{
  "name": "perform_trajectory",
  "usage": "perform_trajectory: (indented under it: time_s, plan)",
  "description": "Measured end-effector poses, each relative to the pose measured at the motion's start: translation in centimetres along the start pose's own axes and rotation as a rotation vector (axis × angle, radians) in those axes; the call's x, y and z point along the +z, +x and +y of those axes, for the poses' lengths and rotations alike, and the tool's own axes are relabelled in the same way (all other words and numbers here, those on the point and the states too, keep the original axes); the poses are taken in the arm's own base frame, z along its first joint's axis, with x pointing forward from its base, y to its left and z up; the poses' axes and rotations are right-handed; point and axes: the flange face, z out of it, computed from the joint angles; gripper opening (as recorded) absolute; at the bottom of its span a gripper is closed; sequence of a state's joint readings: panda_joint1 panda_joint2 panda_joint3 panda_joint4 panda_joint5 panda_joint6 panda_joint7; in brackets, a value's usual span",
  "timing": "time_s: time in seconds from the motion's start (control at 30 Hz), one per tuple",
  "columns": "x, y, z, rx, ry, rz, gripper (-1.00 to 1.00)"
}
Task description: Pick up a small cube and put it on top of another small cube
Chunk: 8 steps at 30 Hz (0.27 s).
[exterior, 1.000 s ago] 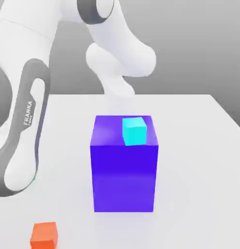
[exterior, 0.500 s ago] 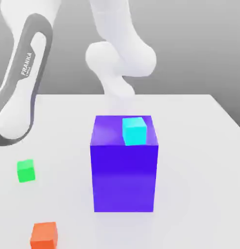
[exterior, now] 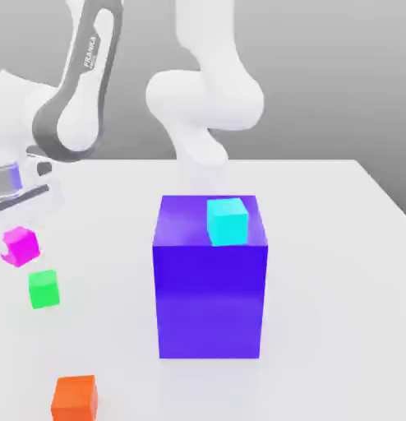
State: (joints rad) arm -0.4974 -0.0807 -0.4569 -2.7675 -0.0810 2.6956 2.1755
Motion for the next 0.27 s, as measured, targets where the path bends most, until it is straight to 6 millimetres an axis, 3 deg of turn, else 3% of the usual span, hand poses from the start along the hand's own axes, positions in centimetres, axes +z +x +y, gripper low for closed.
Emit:
perform_trajectory:
  time_s: [0.17, 0.2, 0.27]
  plan:
    - [4.7, 0.2, 0.4, 0.015, 0.000, -0.001, -1.00]
    - [5.5, 0.3, 0.4, 0.016, 0.000, 0.000, 1.00]
    - [5.5, 0.3, 0.4, 0.016, 0.000, 0.000, 1.00]
